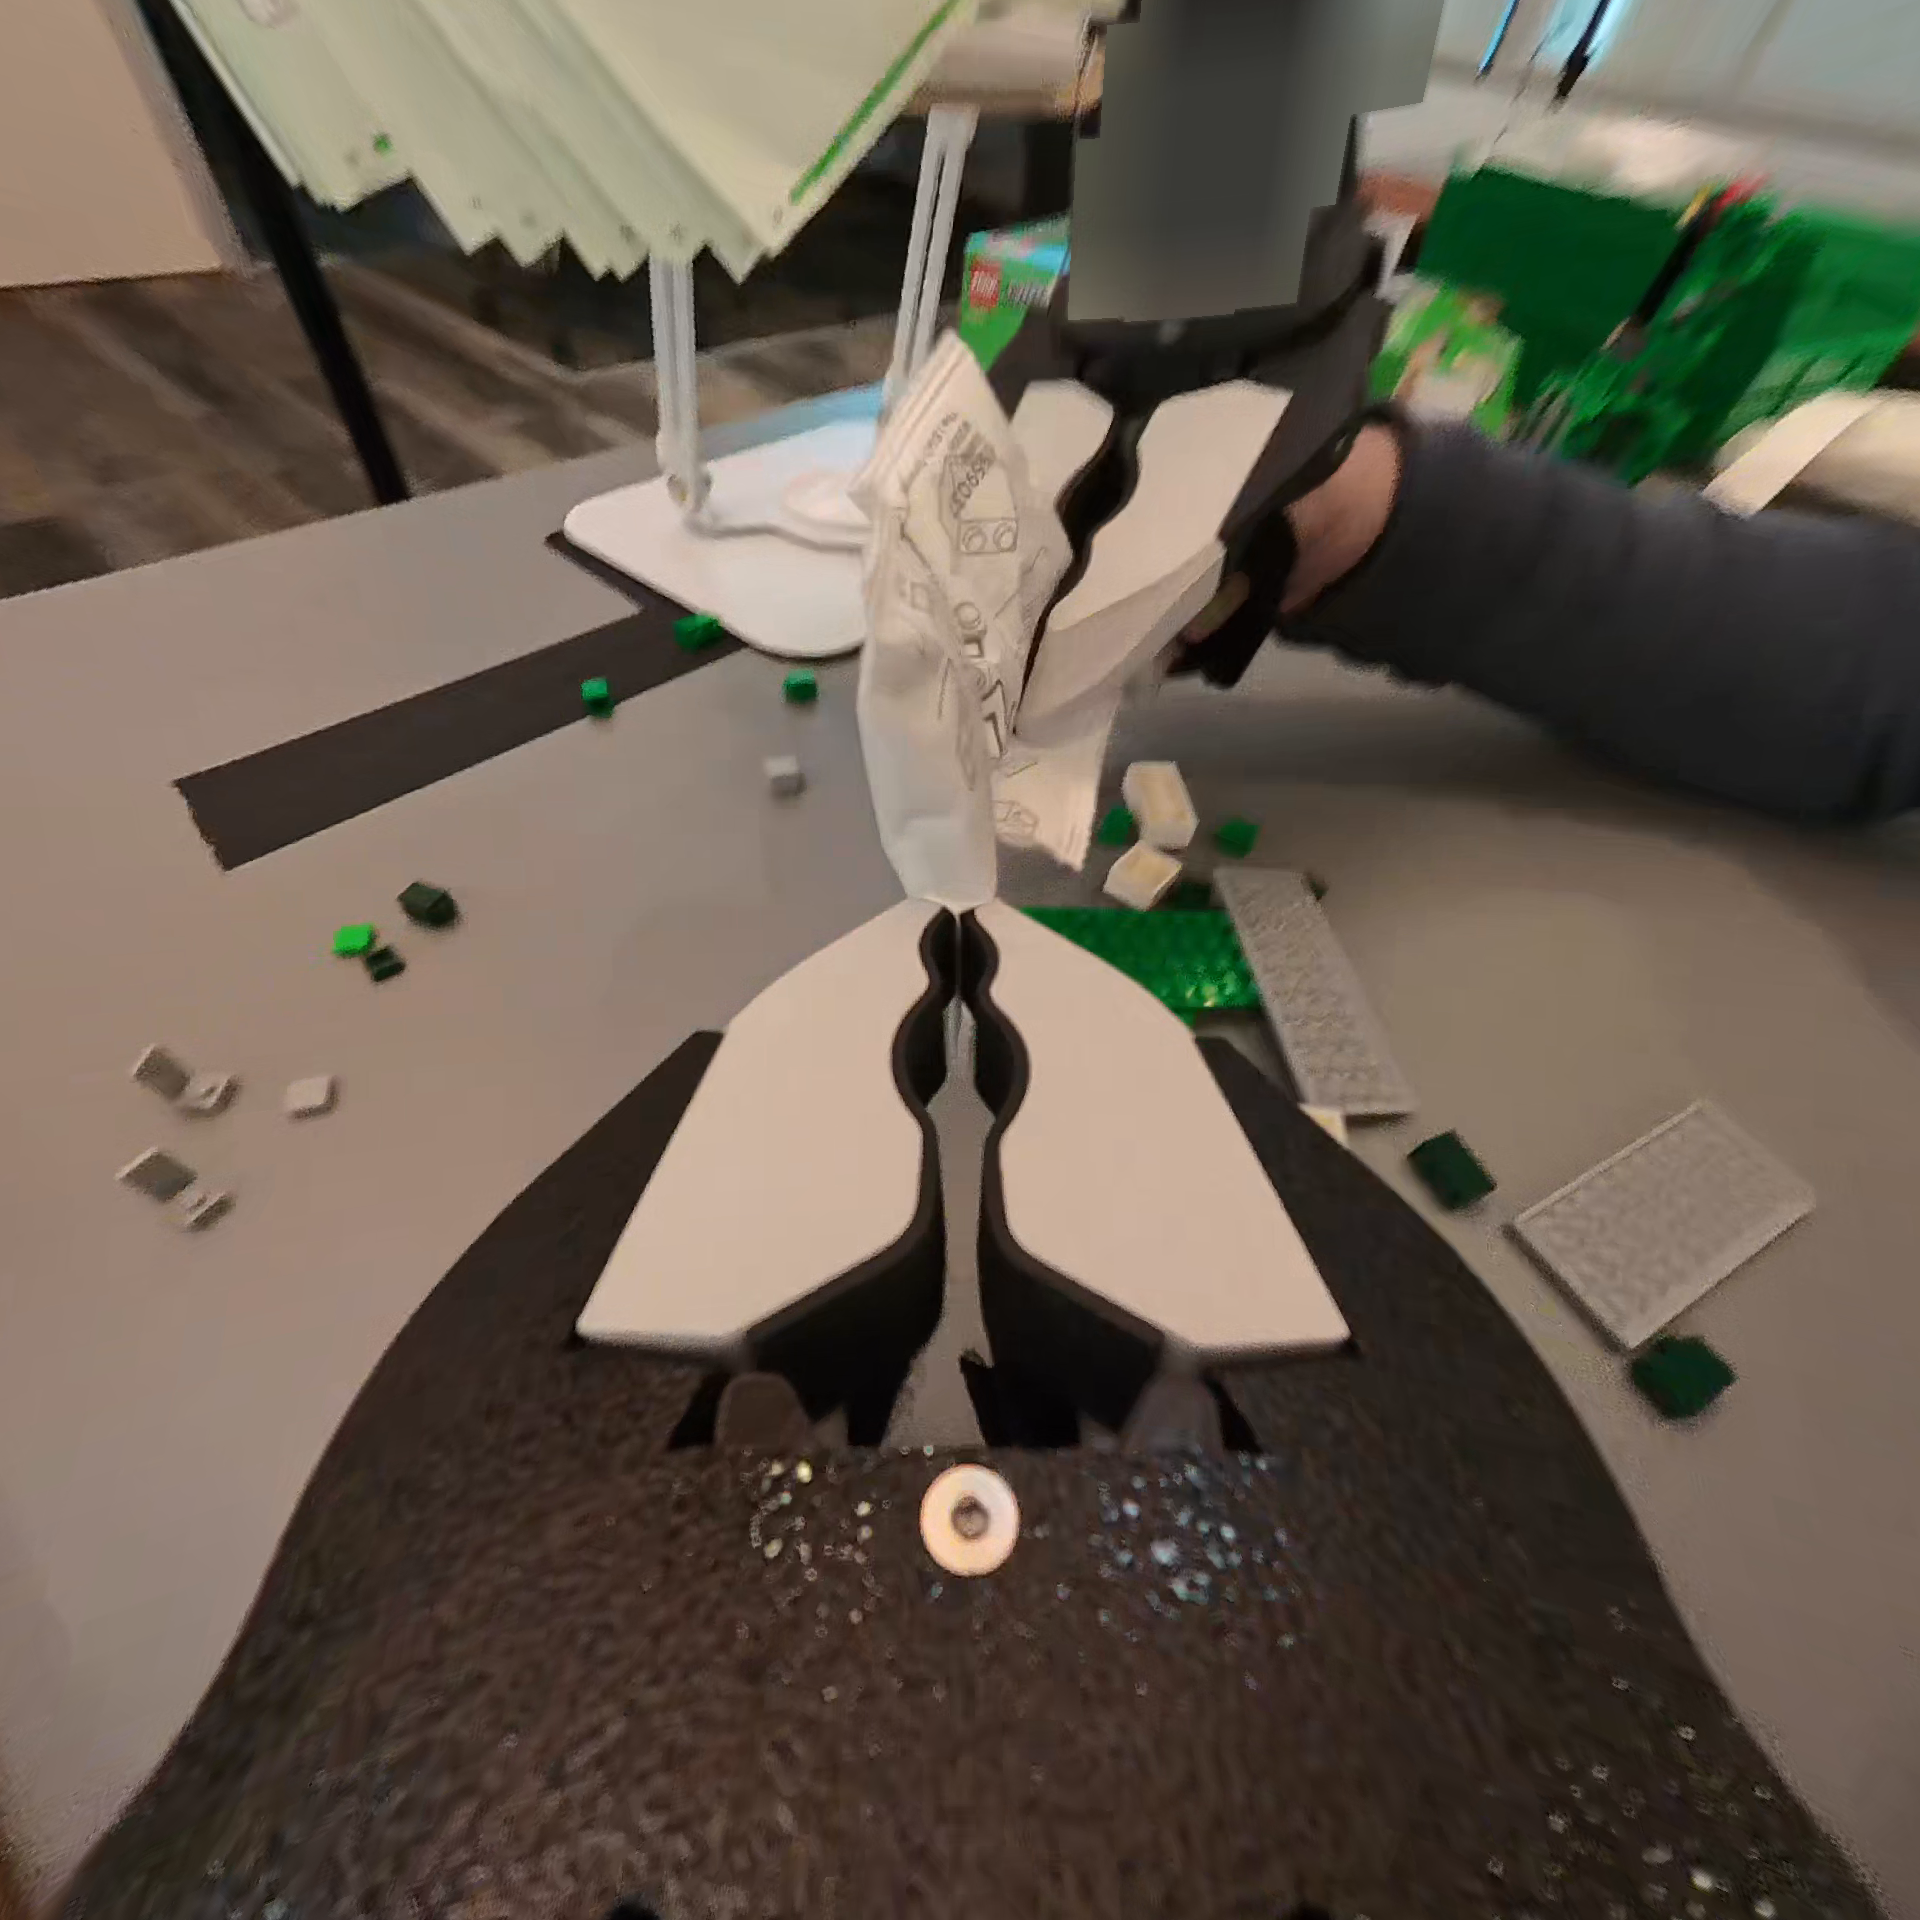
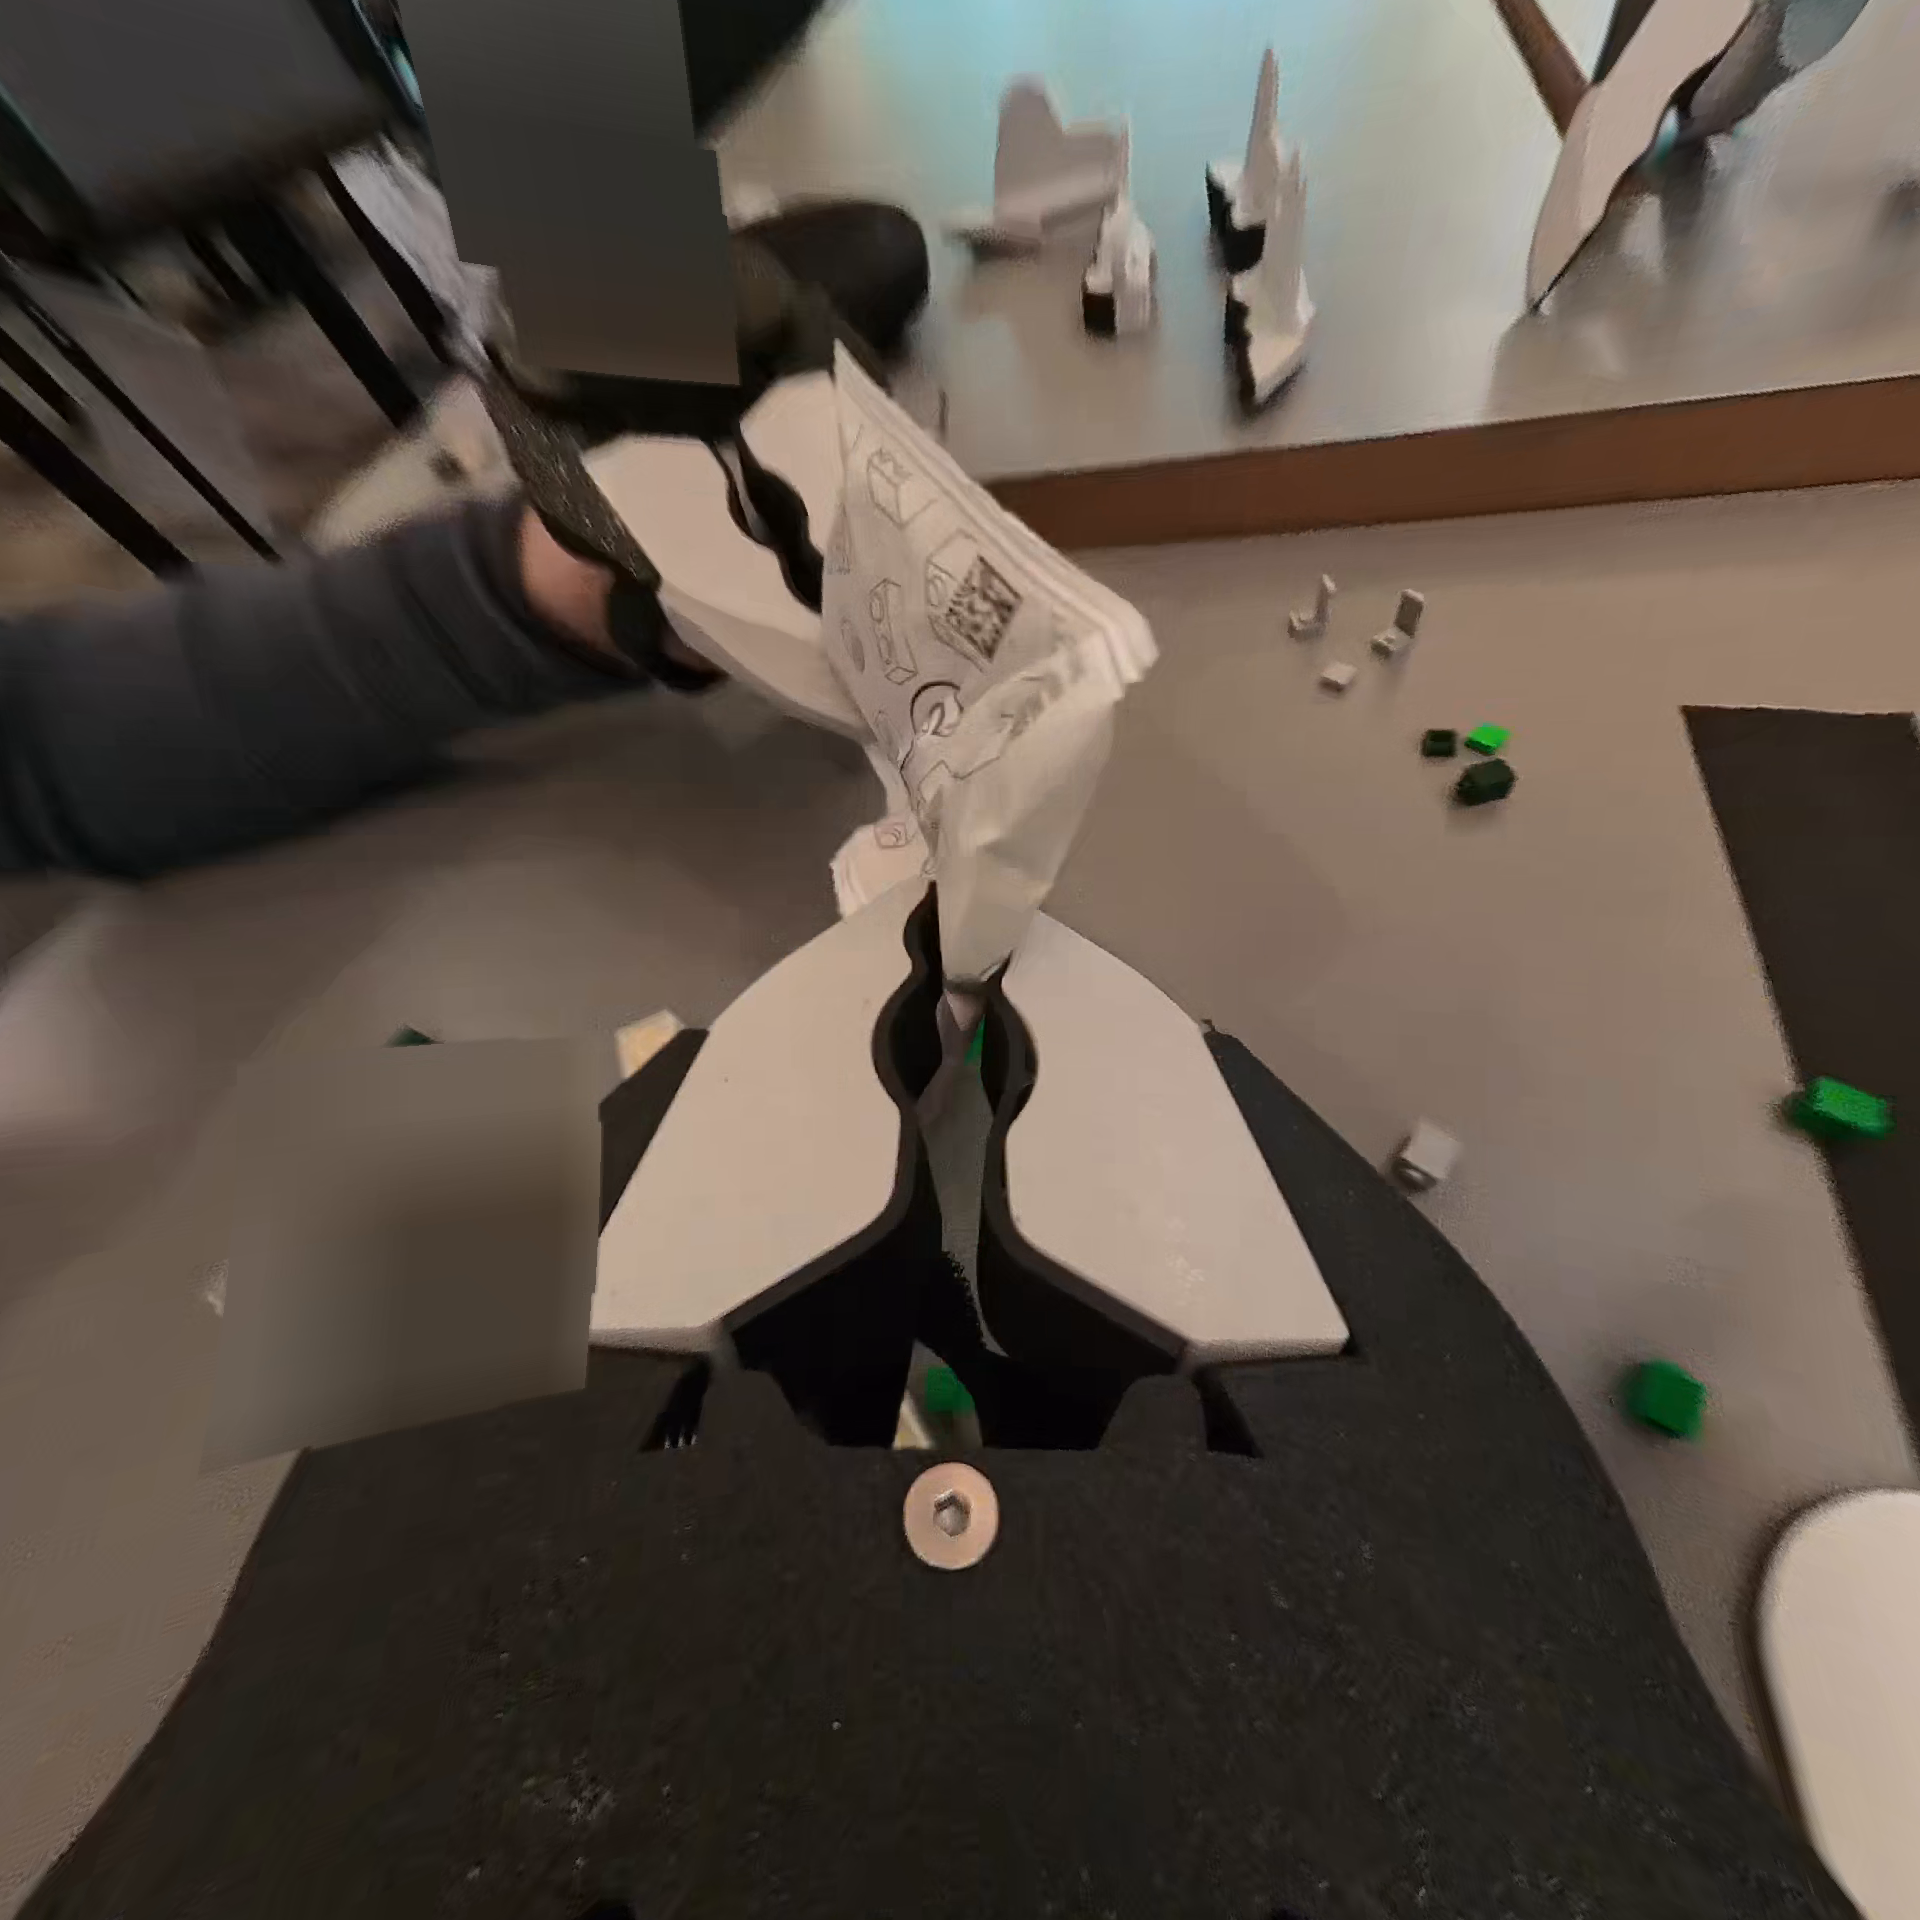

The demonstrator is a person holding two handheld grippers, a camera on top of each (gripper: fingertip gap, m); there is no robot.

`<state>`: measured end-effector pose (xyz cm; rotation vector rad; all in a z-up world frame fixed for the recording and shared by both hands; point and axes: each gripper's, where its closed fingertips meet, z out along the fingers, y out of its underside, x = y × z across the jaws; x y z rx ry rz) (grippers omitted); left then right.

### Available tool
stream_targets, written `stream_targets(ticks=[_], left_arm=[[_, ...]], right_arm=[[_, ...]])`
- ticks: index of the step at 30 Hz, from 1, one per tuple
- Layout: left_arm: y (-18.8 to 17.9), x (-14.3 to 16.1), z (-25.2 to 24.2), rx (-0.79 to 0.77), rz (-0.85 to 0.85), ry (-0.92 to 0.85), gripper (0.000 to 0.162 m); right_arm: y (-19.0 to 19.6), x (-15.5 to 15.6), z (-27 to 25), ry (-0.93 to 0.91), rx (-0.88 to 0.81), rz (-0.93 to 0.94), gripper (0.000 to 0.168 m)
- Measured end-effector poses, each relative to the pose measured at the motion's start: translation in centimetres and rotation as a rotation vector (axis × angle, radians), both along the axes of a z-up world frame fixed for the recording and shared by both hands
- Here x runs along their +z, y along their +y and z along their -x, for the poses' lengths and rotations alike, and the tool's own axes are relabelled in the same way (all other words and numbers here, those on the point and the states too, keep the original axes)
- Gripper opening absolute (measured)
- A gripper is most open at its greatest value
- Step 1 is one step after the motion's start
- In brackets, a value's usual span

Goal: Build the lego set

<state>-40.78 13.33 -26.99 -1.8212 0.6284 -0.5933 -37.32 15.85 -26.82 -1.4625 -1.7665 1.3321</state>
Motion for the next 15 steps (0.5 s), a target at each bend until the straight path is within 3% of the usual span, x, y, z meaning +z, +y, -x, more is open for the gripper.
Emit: stream_targets(ticks=[7, 15], left_arm=[[-0.6, -2.0, 0.5, 0.038, 0.076, 0.218, 0.0], [-1.0, -2.0, 0.7, 0.004, 0.04, 0.267, 0.0]], right_arm=[[-0.1, -2.2, 0.1, -0.144, 0.041, -0.283, 0.003], [-0.3, -2.2, 0.2, -0.137, 0.057, -0.466, 0.004]])
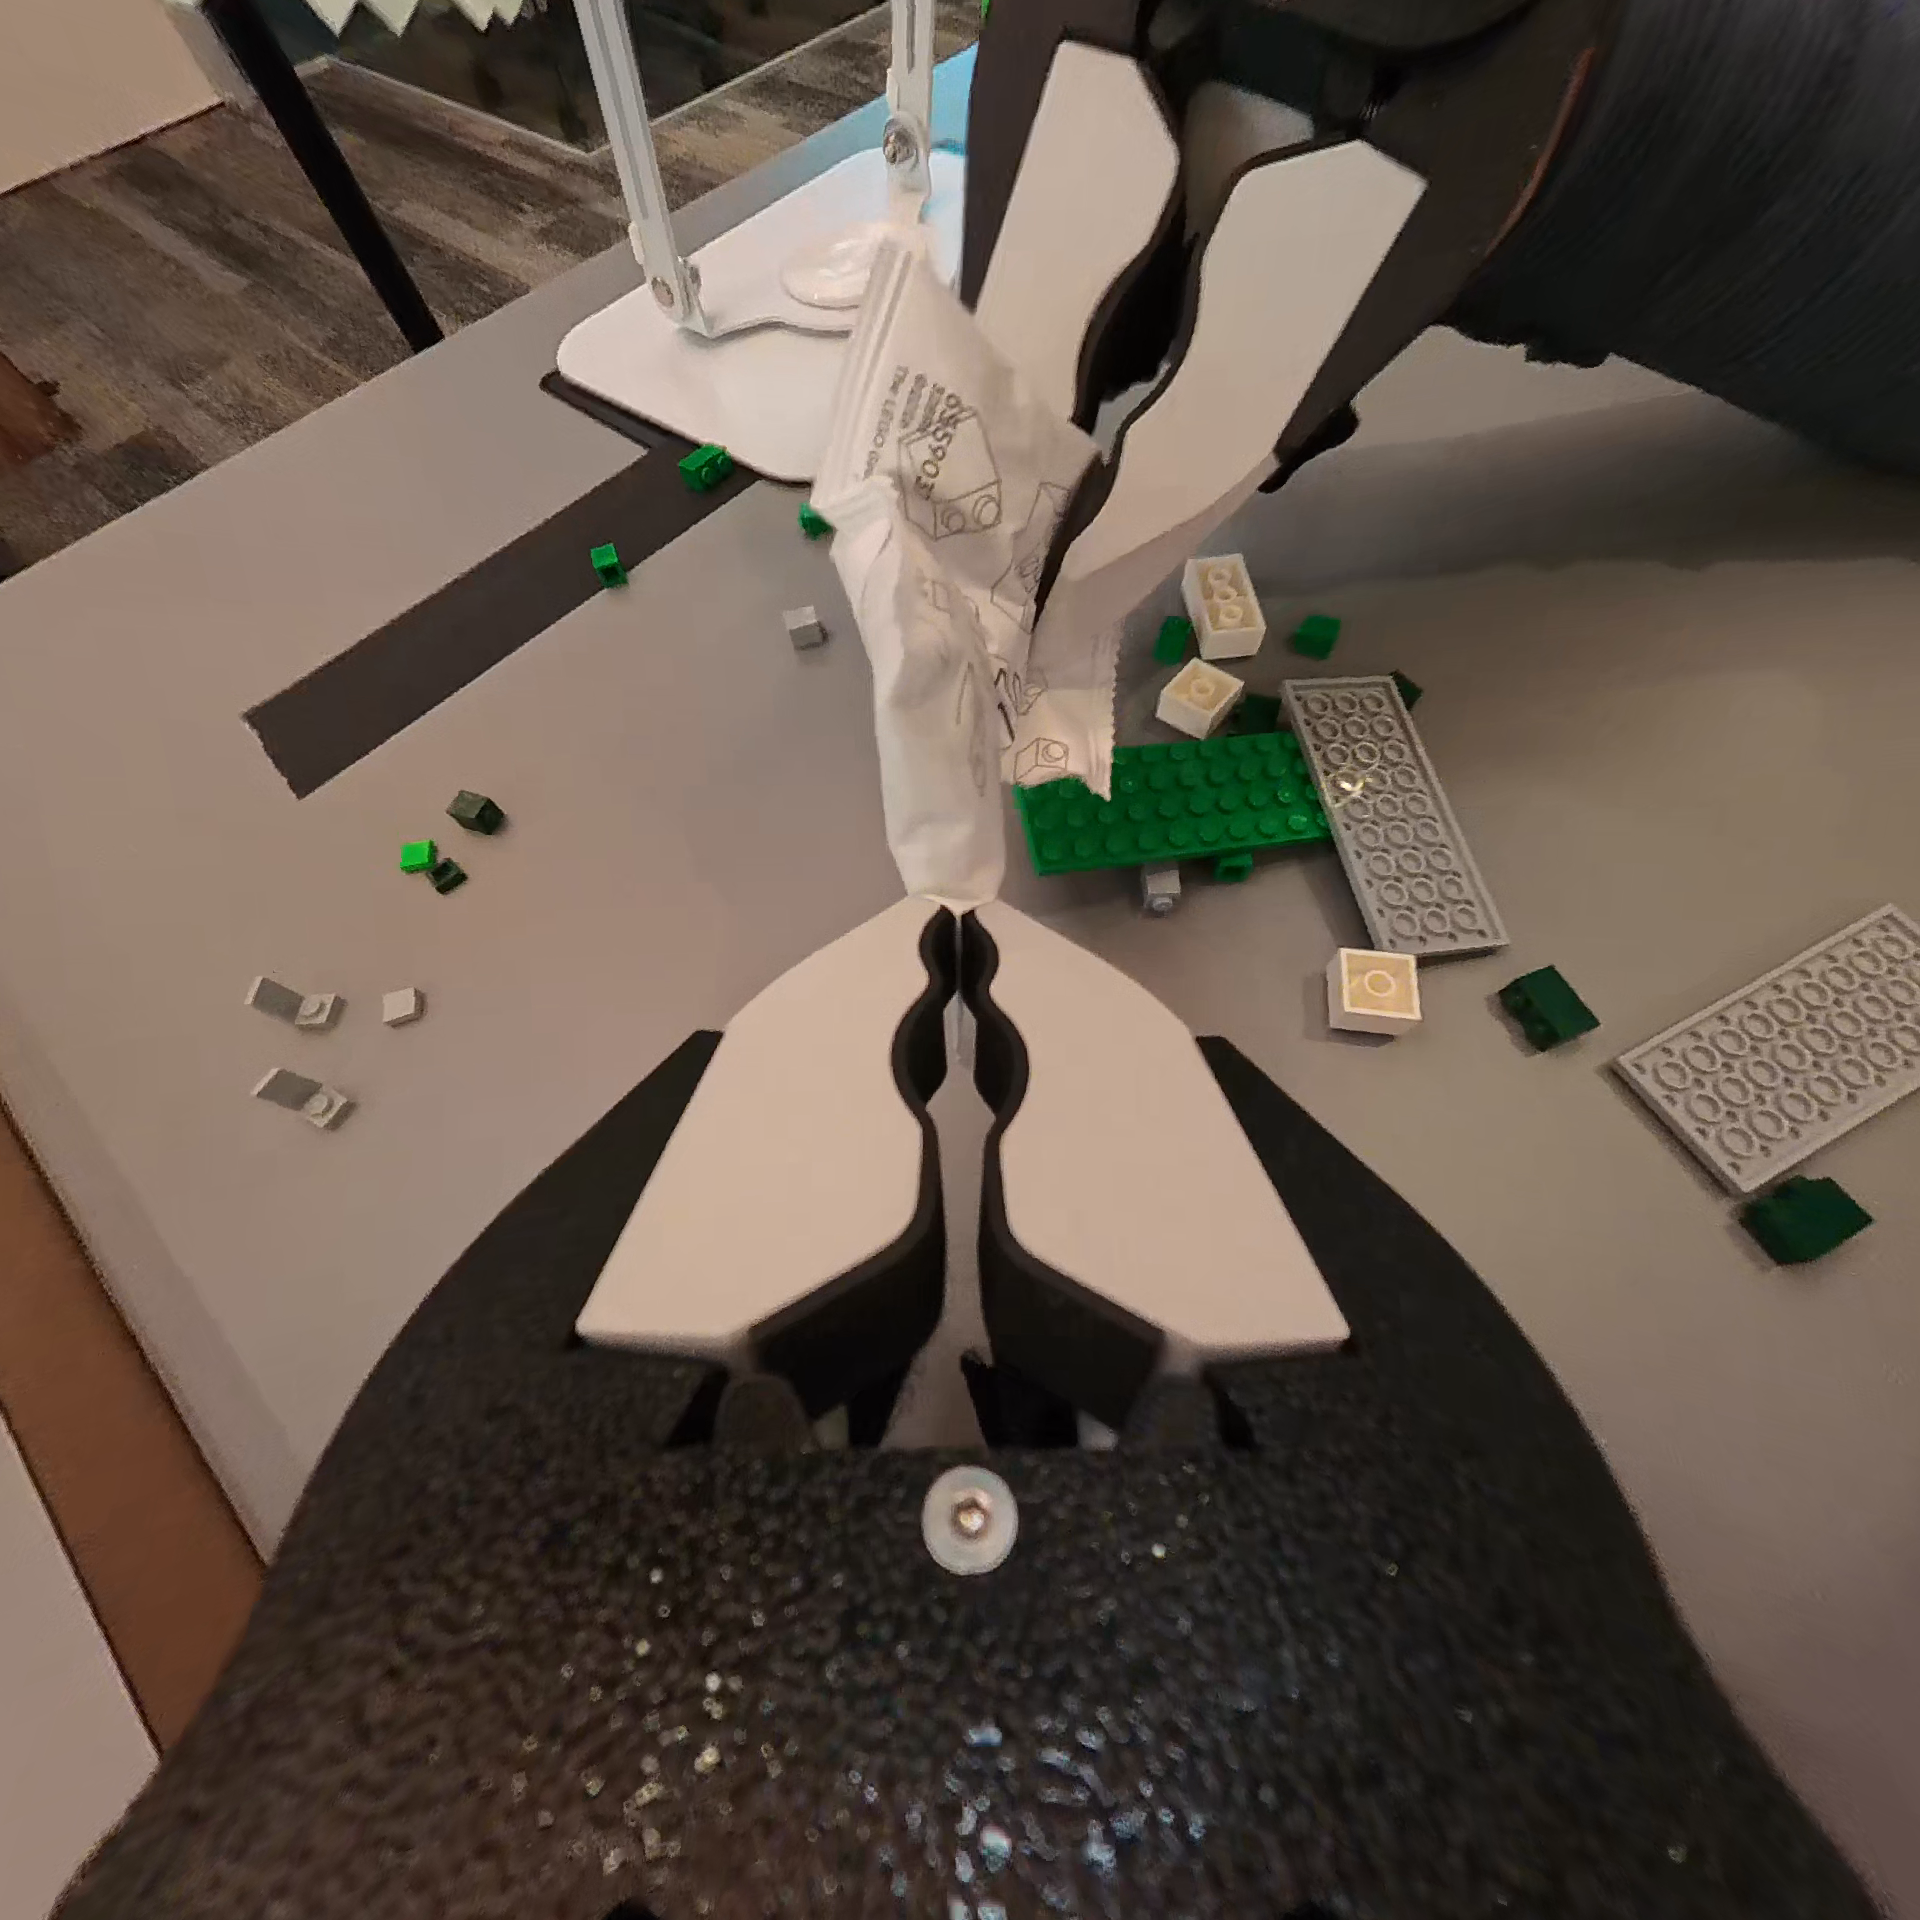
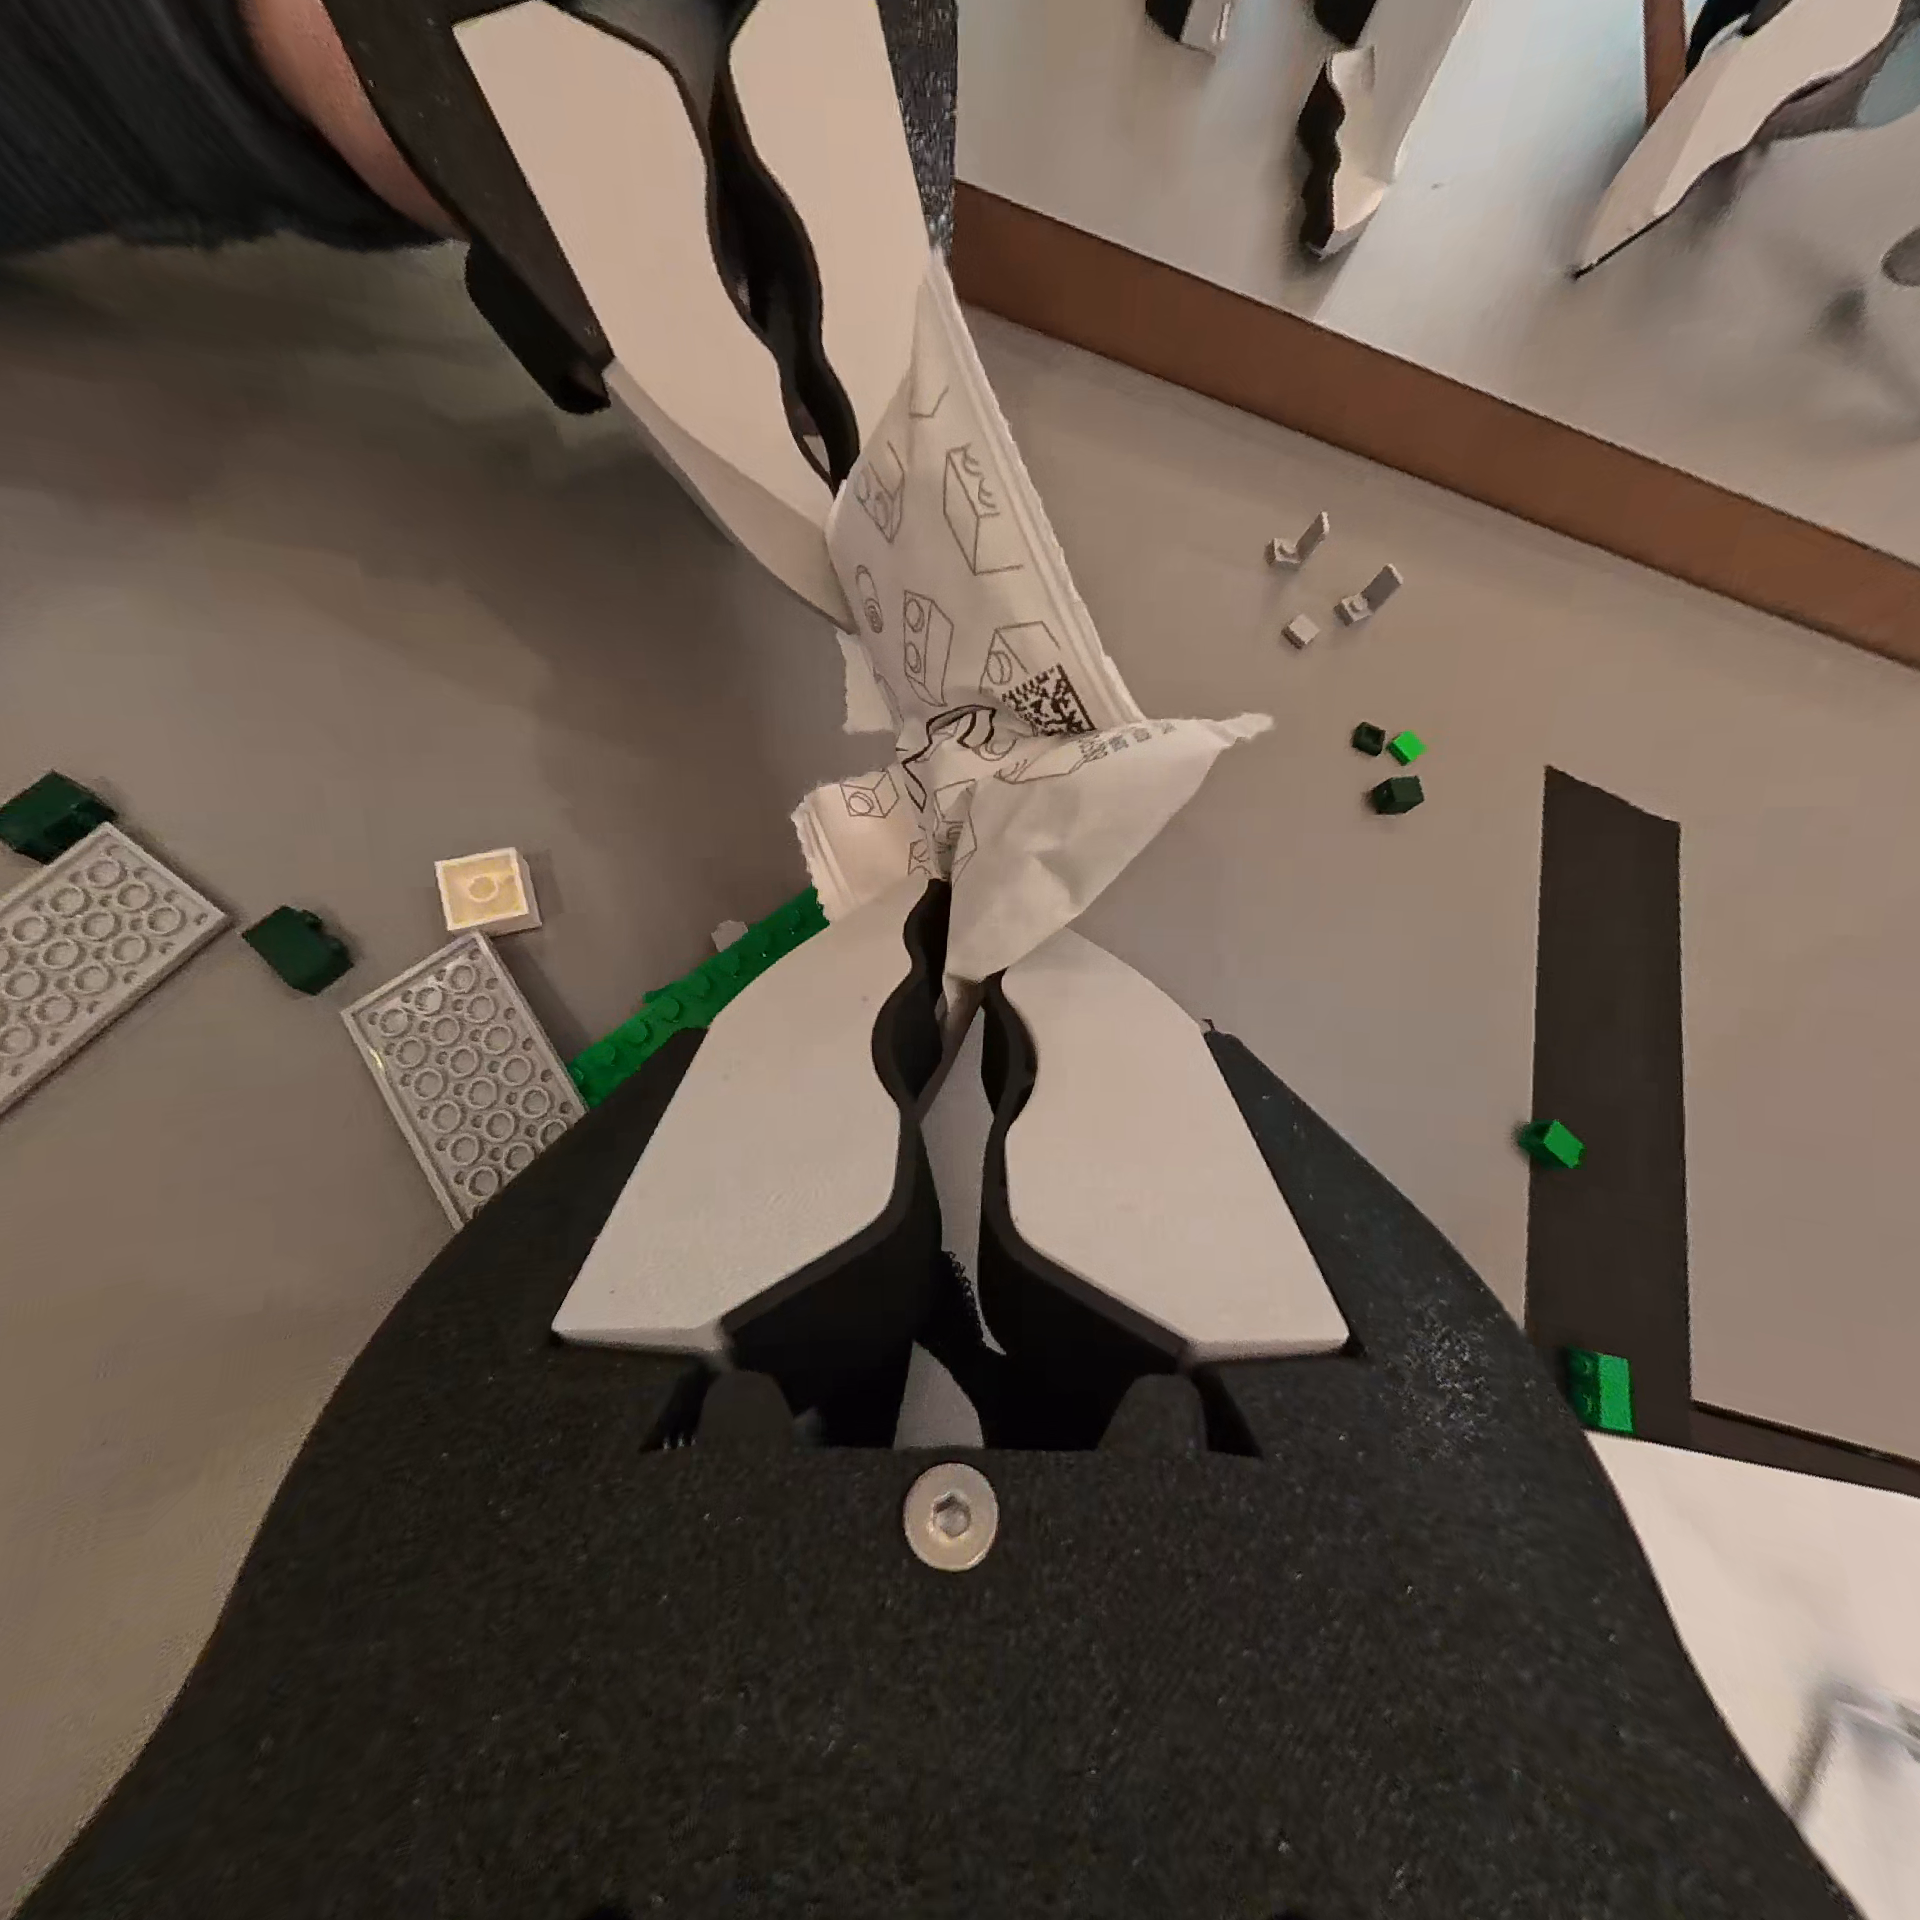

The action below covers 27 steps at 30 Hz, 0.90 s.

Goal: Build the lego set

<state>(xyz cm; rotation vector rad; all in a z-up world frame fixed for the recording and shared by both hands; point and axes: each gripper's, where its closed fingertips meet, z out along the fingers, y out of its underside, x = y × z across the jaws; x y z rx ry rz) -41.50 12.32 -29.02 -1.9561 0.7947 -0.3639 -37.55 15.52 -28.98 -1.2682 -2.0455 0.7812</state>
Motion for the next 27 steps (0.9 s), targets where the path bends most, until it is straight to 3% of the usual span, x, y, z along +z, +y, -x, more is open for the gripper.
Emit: stream_targets(ticks=[3, 5, 8, 11, 15, 20, 27], left_arm=[[-0.3, 1.3, -0.3, -0.04, -0.074, -0.045, 0.0], [-0.4, 2.2, -0.4, -0.056, -0.122, -0.091, 0.0], [-0.6, 2.7, -0.6, -0.08, -0.157, -0.131, 0.0], [-1.0, 2.9, -1.1, -0.118, -0.181, -0.156, 0.0], [-0.9, 2.3, -1.7, -0.135, -0.17, -0.125, 0.0], [0.0, 2.4, -0.8, -0.045, -0.173, -0.176, 0.0], [-0.1, 3.1, -1.2, -0.064, -0.228, -0.195, 0.025]], right_arm=[[-0.5, 1.2, 0.0, 0.082, 0.038, 0.051, 0.003], [-0.7, 2.3, -0.1, 0.137, 0.038, 0.189, 0.006], [-1.8, 3.8, -0.5, 0.123, 0.072, 0.543, 0.046], [-1.4, 4.8, -0.5, 0.164, 0.074, 0.711, 0.047], [-0.8, 5.2, -0.4, 0.224, 0.061, 0.663, 0.008], [-0.3, 5.4, 0.1, 0.299, 0.026, 0.383, 0.004], [-0.1, 5.7, 0.2, 0.325, 0.015, 0.239, 0.003]])
